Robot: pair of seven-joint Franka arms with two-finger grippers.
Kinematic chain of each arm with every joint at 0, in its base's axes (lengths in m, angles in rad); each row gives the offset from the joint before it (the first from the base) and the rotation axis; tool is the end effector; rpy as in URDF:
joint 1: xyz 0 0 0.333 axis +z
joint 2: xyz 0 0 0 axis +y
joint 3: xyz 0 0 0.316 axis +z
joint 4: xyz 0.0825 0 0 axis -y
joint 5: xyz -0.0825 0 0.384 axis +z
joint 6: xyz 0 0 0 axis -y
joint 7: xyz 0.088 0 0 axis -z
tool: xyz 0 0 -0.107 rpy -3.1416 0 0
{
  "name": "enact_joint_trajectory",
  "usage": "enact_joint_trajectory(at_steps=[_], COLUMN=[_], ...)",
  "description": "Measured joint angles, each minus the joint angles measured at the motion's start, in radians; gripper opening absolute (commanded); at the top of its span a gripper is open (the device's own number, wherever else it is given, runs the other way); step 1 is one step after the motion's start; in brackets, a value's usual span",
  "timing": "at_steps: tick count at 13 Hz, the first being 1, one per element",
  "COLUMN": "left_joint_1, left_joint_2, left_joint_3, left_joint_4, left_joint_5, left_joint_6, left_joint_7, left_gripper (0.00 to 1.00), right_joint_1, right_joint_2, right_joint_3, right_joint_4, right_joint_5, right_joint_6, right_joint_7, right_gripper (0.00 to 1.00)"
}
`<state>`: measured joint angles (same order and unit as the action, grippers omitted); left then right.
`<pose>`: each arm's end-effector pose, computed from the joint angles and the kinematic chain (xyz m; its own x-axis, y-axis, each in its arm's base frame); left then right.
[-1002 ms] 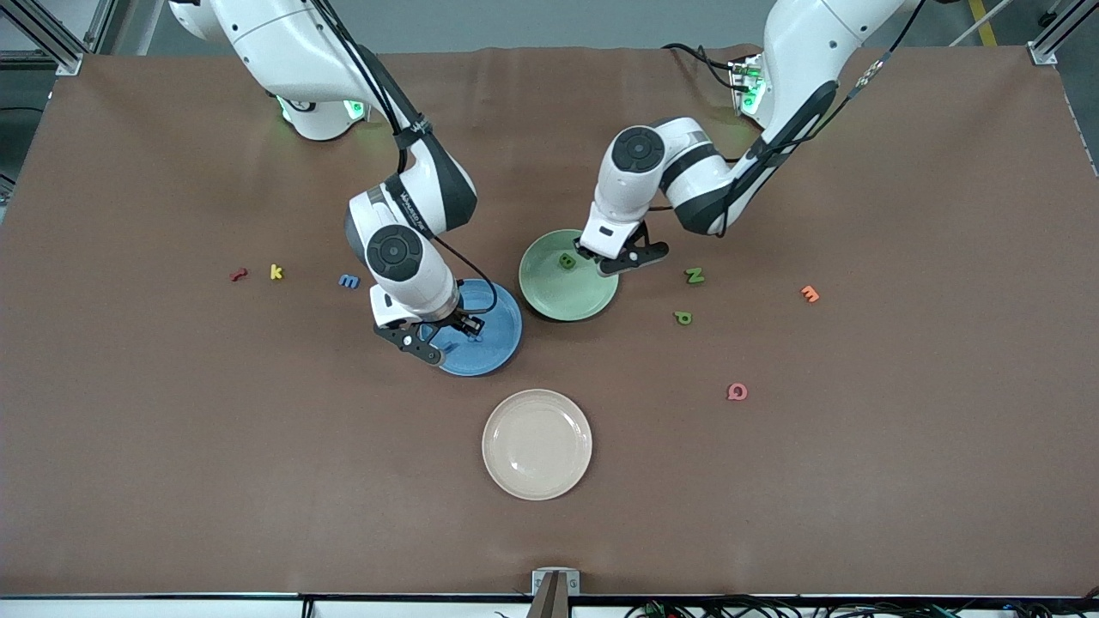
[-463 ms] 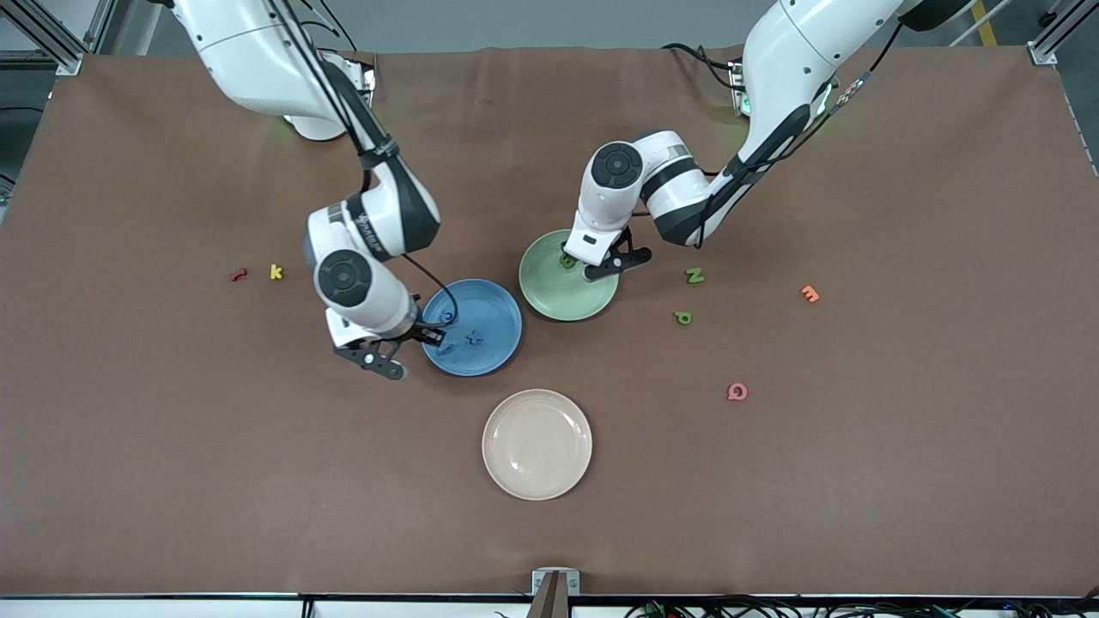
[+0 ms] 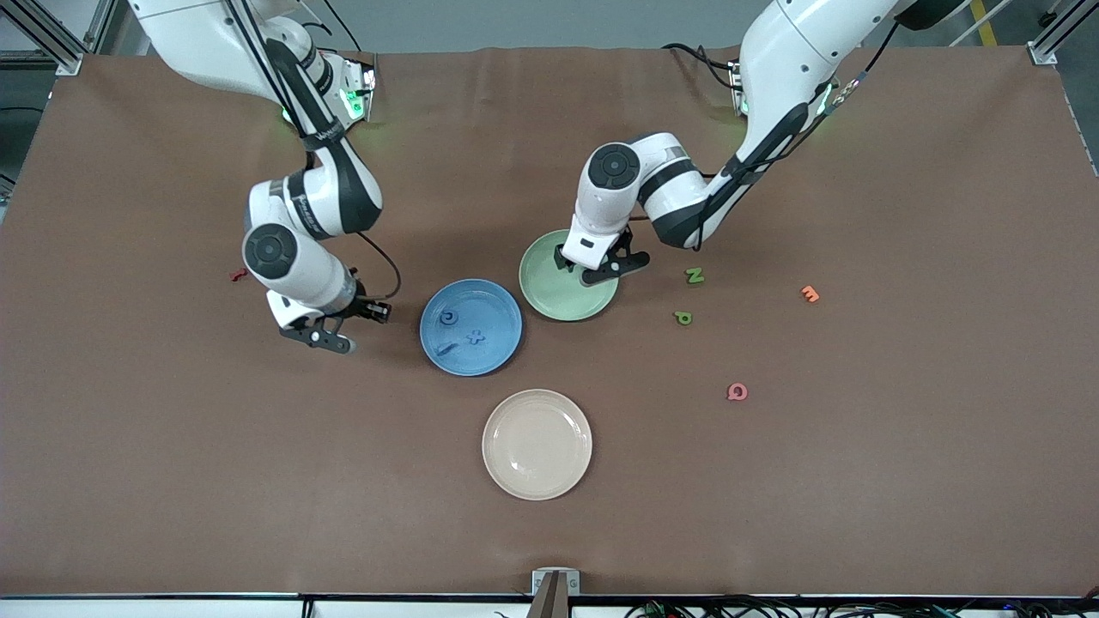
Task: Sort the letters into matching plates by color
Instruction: 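Grasp blue E with the right gripper while the left gripper reaches green N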
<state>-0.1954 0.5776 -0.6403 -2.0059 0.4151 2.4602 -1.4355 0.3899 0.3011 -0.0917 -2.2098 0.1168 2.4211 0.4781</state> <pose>0.4127 -0.4422 0.2177 0.9358 0.3474 -0.0608 0.3503 -0.9355 0.0471 0.5197 0.1598 0.2351 0.9595 -0.2639 -0.0984 -0.2648 -0.9643 0.0039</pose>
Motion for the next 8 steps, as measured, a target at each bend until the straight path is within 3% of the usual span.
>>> enact_joint_trajectory(at_steps=[4, 8], left_joint_1=[0.073, 0.214], left_joint_2=[-0.052, -0.113], left_joint_3=[0.001, -0.052], left_joint_4=[-0.018, -0.114], left_joint_5=[0.006, 0.007], left_joint_6=[-0.032, -0.034], left_joint_7=[0.091, 0.2], left_gripper=[0.98, 0.98], right_joint_1=[-0.022, -0.071], right_joint_2=[-0.081, -0.088], right_joint_3=[0.001, 0.0], right_joint_4=[-0.22, -0.325], right_joint_5=[-0.001, -0.001], right_joint_6=[0.16, 0.28], right_joint_7=[-0.08, -0.19], right_gripper=[0.49, 0.55])
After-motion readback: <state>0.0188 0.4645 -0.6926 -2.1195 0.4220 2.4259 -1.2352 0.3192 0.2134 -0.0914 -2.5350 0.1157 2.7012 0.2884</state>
